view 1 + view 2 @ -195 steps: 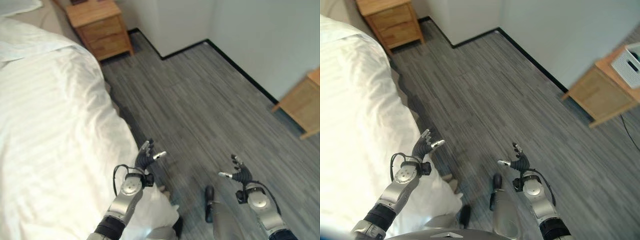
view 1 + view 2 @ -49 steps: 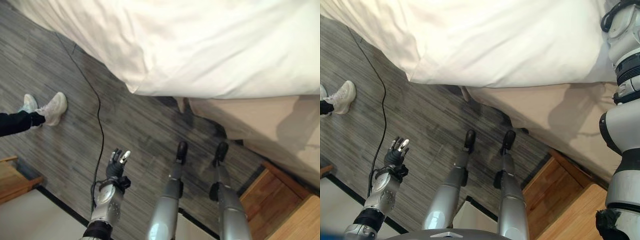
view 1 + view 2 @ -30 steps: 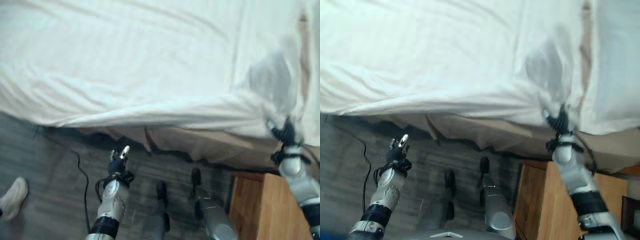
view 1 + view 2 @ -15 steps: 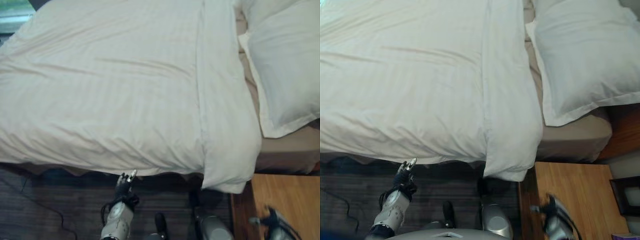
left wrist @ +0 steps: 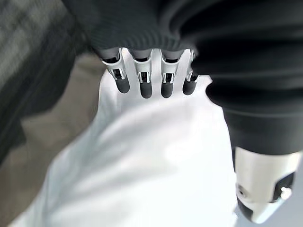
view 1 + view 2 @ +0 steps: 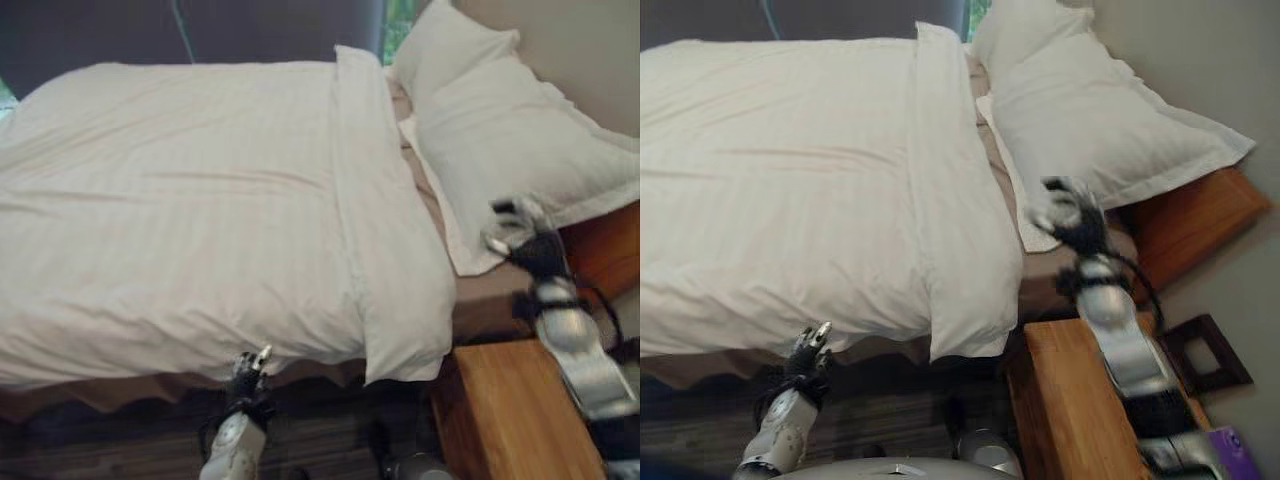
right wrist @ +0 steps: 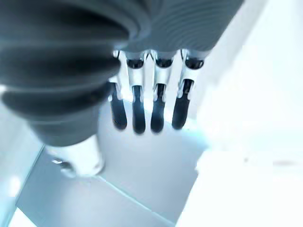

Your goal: Making the bed.

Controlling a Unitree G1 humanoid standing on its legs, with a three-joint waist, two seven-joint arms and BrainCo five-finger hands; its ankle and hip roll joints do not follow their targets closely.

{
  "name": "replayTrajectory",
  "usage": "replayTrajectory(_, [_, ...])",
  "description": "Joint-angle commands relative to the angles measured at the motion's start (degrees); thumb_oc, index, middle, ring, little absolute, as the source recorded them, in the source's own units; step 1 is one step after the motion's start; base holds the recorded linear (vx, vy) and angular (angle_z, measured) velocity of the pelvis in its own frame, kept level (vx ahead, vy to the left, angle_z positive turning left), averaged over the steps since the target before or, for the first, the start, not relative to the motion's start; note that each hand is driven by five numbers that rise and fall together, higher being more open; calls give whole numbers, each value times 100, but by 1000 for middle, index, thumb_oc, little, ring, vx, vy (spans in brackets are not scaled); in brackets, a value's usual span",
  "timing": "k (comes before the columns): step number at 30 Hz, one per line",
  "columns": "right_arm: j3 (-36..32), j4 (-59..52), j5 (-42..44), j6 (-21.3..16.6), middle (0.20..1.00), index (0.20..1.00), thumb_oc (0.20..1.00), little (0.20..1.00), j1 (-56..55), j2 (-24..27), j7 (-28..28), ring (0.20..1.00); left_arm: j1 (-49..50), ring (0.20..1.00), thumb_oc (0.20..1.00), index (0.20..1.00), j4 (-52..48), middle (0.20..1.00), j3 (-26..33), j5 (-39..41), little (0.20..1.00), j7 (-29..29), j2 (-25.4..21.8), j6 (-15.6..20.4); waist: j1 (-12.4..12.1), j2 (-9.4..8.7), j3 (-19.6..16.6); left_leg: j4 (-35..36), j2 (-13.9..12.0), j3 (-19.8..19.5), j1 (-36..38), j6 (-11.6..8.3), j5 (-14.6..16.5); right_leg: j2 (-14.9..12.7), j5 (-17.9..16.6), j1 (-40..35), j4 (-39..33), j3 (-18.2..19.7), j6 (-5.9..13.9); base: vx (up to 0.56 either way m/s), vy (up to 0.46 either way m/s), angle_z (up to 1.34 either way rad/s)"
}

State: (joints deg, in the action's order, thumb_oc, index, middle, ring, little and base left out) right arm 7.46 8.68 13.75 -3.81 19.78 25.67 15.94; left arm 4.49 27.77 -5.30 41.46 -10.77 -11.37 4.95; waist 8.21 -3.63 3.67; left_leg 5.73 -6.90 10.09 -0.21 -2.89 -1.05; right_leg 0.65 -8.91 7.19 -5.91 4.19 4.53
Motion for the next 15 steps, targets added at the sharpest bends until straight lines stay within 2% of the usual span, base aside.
replayTrajectory(1, [-101, 983, 1834, -444, 200, 200, 200, 200, -57, -470, -190, 200, -168, 1000, 1000, 1000, -37, 1000, 127, -153, 1000, 123, -356, 60, -184, -37, 446, -73, 221, -24, 440, 67, 596, -585, 598, -153, 91, 26, 356, 19, -57, 20])
replayTrajectory(2, [-86, 1083, 2673, -821, 200, 200, 200, 200, 465, -806, -179, 200, -133, 1000, 1000, 1000, 111, 1000, 27, -145, 1000, 175, -372, 55, -317, 11, 484, -73, 220, -70, 391, 51, 565, -594, 604, -136, 91, -7, 341, -6, -54, 17])
replayTrajectory(3, [-104, 1109, 3002, -945, 200, 200, 200, 200, 665, -934, -201, 200, -133, 1000, 1000, 1000, 178, 1000, 8, -139, 1000, 197, -383, 59, -363, 36, 518, -73, 222, -88, 366, 43, 553, -598, 601, -123, 91, -19, 340, 2, -51, 15])
replayTrajectory(4, [-105, 1118, 3009, -950, 200, 200, 200, 200, 674, -933, -206, 200, -139, 1000, 1000, 1000, 181, 1000, 10, -138, 1000, 199, -385, 61, -361, 35, 522, -73, 222, -90, 365, 42, 553, -599, 601, -123, 91, -21, 339, -55, -45, 15])
replayTrajectory(5, [-70, 1185, 3523, -1220, 200, 200, 200, 200, 1240, -1141, -244, 200, -229, 1000, 1000, 1000, 341, 1000, -98, -89, 1000, 216, -396, 108, -471, 114, 664, -73, 241, -132, 252, 31, 507, -615, 579, -44, 91, -29, 338, -95, -38, 18])
replayTrajectory(8, [-92, 1573, 3792, -1462, 200, 200, 200, 200, 2079, -1208, -163, 200, -614, 1000, 1000, 1000, 578, 1000, -210, 33, 1000, 195, -481, 298, -607, 306, 1011, -73, 328, -230, -46, 22, 382, -665, 515, 188, 91, -58, 331, -155, -33, 11])
replayTrajectory(11, [-198, 2358, 3943, -1529, 200, 200, 200, 200, 2816, -978, -116, 200, -887, 1000, 1000, 1000, 653, 1000, -238, 166, 1000, 269, -633, 525, -736, 614, 1282, -73, 452, -311, -417, 16, 252, -764, 423, 485, 91, -105, 353, -128, -4, 19])
replayTrajectory(15, [-513, 3415, 4027, -1415, 200, 200, 200, 200, 3110, -535, -68, 200, -832, 1000, 1000, 1000, 533, 1000, -99, 277, 1000, 447, -804, 632, -906, 1083, 1414, -73, 536, -353, -776, 10, 101, -869, 449, 718, 91, -223, 365, -56, 30, 32])
